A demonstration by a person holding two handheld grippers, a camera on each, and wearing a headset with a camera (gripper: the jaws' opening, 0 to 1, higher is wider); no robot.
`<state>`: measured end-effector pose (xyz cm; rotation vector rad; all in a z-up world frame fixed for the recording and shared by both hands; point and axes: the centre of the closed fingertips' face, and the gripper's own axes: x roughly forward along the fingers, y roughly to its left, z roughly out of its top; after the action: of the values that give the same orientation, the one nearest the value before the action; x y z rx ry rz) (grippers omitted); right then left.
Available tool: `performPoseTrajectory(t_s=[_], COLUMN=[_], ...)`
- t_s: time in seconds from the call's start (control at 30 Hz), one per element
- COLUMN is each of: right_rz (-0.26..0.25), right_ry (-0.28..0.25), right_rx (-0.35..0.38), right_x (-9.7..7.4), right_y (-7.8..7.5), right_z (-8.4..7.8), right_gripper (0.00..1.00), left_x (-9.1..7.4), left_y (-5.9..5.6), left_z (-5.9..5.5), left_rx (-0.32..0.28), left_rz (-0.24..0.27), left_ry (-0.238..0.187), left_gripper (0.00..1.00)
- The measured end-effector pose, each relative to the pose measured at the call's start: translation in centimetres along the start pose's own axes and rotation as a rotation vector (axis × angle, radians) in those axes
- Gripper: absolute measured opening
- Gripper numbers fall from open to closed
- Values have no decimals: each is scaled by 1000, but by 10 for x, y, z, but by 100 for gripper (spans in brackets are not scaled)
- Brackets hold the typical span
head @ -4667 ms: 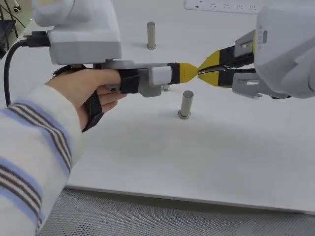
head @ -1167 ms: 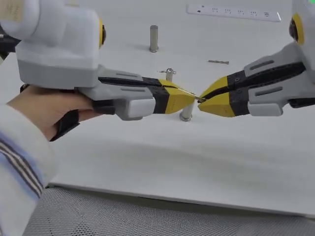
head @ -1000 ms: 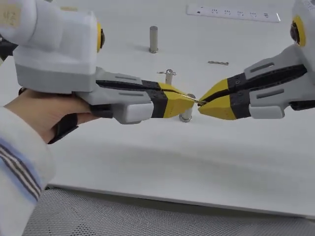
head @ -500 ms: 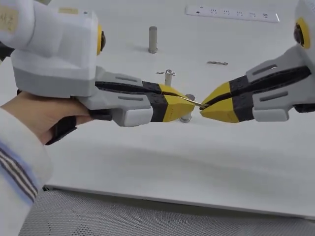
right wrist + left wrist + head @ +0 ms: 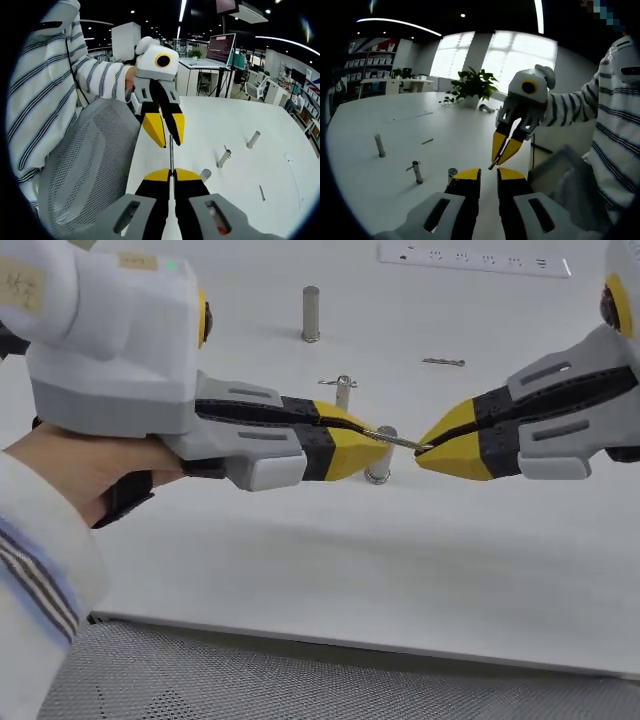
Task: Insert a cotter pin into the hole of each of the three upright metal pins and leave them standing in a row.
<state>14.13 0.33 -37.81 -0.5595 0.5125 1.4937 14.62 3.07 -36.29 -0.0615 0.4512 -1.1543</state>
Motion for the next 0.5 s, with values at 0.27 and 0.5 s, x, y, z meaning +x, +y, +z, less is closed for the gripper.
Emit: performPoseTrajectory(t_s=[0.27, 0.5], right_rz=[-64, -111], right_ry=[84, 160], right_rx=[-1, -2], right_x=[-1, -1], right_y=[-13, -24], right_z=[-22, -43], right_gripper=[0, 0], left_x=[4, 13], left_y=[21, 30], left_z=[-6, -7], left_rx=[30, 41], left_rz=[80, 111], left_ry=[37, 60], left_gripper=[27, 27])
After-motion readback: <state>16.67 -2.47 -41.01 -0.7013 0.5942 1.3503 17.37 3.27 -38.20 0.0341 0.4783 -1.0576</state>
